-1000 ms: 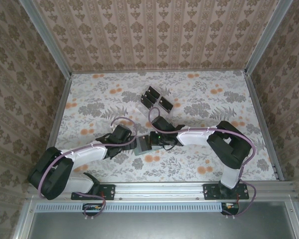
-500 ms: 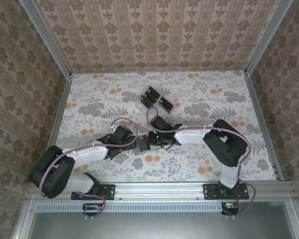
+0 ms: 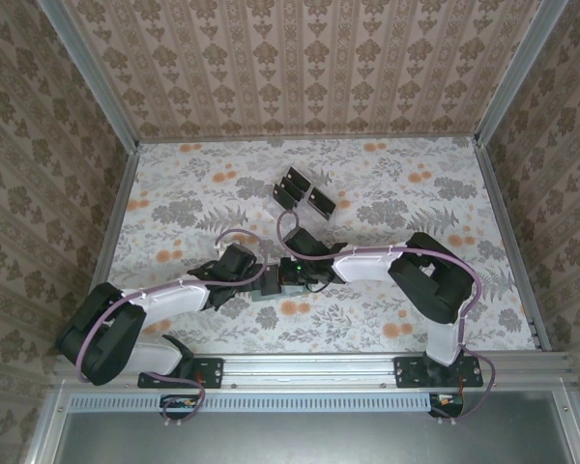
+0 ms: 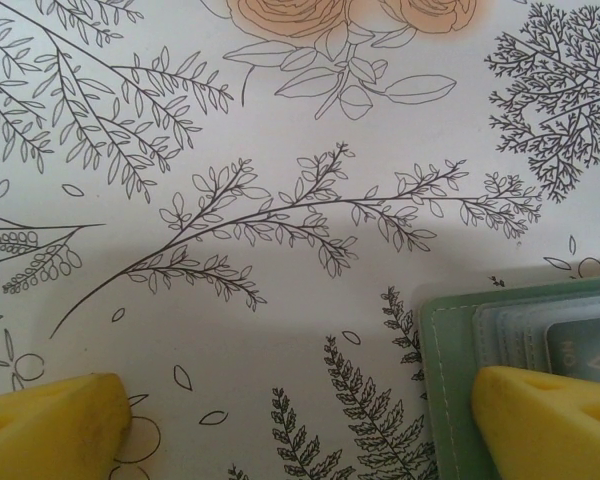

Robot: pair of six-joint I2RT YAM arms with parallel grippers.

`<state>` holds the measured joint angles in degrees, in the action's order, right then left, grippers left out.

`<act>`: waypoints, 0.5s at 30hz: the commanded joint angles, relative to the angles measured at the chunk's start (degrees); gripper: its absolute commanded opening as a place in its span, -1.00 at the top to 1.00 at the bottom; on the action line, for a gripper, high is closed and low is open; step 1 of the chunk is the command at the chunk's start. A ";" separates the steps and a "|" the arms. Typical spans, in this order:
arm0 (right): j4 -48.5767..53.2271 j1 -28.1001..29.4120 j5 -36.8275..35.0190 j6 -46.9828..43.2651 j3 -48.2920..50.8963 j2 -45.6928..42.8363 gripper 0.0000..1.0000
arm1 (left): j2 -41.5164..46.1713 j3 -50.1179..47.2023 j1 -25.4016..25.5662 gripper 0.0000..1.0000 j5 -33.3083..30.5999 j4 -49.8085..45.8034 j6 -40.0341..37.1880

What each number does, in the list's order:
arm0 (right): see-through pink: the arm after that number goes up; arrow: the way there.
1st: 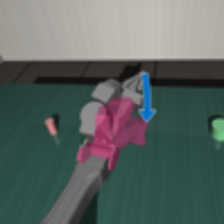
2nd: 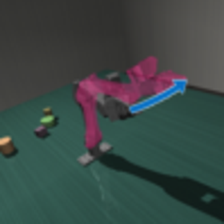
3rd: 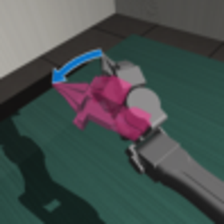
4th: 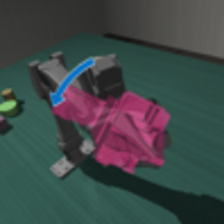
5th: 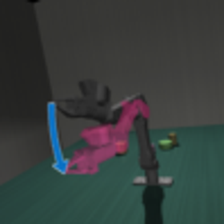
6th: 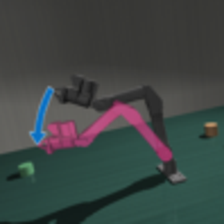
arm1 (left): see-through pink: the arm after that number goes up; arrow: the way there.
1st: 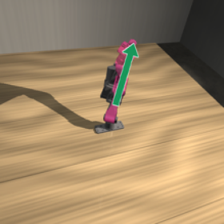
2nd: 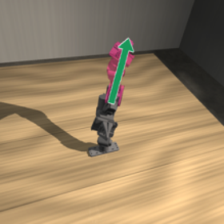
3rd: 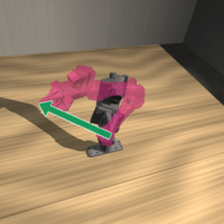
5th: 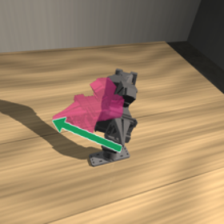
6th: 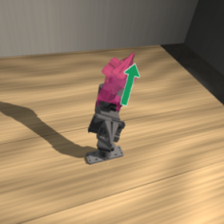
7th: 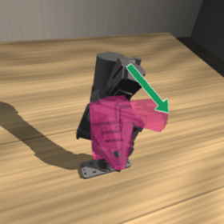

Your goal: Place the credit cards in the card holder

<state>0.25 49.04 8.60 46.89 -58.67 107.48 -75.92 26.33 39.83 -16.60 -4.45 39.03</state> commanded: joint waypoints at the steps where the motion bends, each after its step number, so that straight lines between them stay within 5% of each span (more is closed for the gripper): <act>1: 0.45 0.14 0.57 0.83 -0.39 -1.25 0.87 | -2.49 -1.89 -0.12 -0.99 2.81 0.43 0.75; 15: 1.97 -4.29 -1.13 0.65 5.33 -5.09 0.86 | -3.26 -2.17 -0.22 -1.00 2.14 -0.07 0.82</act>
<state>0.03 45.15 8.78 46.89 -53.93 103.81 -76.25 26.33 40.10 -17.17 -4.25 39.03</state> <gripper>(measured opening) 0.077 0.997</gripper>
